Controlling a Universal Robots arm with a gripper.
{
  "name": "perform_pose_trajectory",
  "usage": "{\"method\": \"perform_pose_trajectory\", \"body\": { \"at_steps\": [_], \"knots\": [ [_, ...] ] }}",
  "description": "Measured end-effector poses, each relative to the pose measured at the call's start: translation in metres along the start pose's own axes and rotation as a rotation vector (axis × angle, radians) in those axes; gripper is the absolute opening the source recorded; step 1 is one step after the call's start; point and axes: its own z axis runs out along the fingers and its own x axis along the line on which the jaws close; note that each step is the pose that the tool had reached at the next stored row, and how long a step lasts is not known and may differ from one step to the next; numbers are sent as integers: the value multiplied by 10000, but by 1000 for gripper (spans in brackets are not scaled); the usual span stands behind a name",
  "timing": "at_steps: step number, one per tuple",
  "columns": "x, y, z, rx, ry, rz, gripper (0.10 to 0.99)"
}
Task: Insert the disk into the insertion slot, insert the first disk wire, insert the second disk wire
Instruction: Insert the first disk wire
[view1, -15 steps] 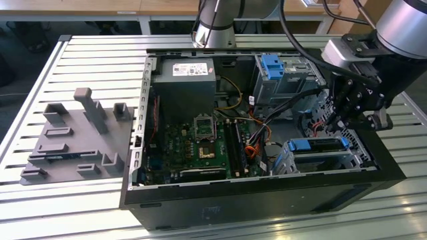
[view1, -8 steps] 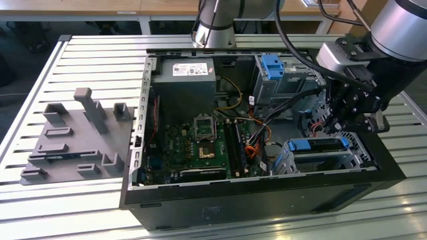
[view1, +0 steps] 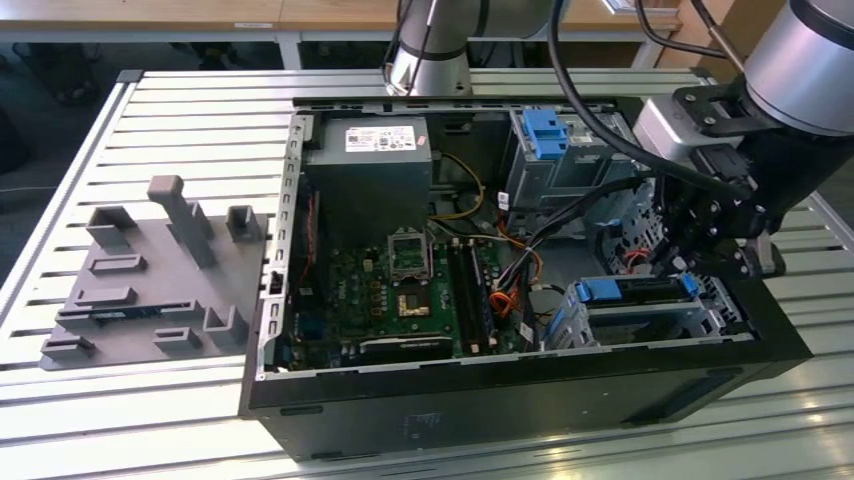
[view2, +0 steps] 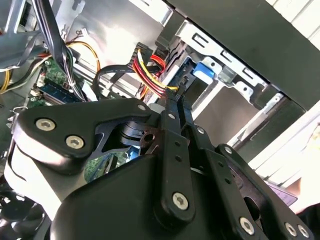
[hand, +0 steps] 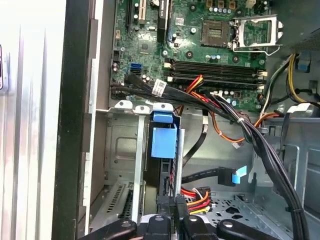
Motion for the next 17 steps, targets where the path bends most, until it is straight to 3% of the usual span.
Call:
{"method": "perform_pose_trajectory", "body": {
  "at_steps": [3, 5, 17],
  "knots": [
    [-2, 18, 6, 179, 189, -24, 165],
    [-6, 21, 18, 206, 310, -36, 165],
    [-15, 29, 86, 207, 313, -36, 165]
  ]
}}
